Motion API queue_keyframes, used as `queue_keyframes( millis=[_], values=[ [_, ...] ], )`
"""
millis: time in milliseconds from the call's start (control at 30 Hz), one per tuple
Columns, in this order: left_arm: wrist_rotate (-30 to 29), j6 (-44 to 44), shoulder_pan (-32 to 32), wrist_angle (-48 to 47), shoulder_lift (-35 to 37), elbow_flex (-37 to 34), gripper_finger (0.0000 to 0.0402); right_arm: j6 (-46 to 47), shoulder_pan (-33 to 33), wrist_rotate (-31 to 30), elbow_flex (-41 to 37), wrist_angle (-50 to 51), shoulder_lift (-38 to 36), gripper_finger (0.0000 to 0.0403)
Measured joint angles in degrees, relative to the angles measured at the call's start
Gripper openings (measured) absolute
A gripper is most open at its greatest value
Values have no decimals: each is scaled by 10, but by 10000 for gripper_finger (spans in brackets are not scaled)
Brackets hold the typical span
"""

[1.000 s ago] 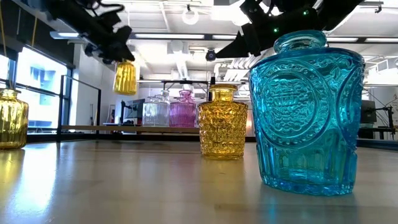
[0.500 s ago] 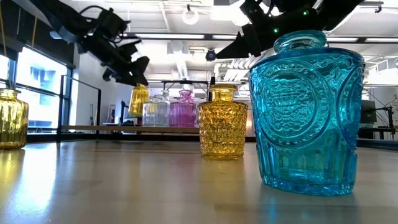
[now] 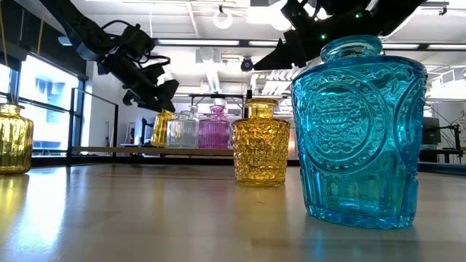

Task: Sort vases onto shelf
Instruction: Put the top yellow vase on the shelf, then put the right yellow vase on the shelf

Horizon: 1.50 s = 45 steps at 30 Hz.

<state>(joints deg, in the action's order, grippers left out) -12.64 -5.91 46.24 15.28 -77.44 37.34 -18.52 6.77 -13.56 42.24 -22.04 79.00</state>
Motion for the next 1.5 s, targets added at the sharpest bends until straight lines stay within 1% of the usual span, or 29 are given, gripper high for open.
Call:
queue_keyframes(
  millis=[167, 400, 600, 767, 967, 1300, 1500],
  values=[
    [0, 0, 1, 18, -12, 0, 147, 0, 0, 0, 0, 0, 0, 0],
    [1, -4, 9, 19, -18, 0, 147, 0, 0, 0, 0, 0, 0, 0],
    [29, -9, 18, 18, -18, 0, 148, 0, 0, 0, 0, 0, 0, 0],
    [31, -9, 18, 13, -19, 0, 188, 0, 0, 0, 0, 0, 0, 0],
    [31, -4, 17, 15, -17, 0, 195, 0, 0, 0, 0, 0, 0, 0],
    [31, -4, 17, 15, 7, 0, 196, 0, 0, 0, 0, 0, 0, 0],
    [31, 1, 17, -4, 45, 0, 197, 0, 0, 0, 0, 0, 0, 0]
  ],
)
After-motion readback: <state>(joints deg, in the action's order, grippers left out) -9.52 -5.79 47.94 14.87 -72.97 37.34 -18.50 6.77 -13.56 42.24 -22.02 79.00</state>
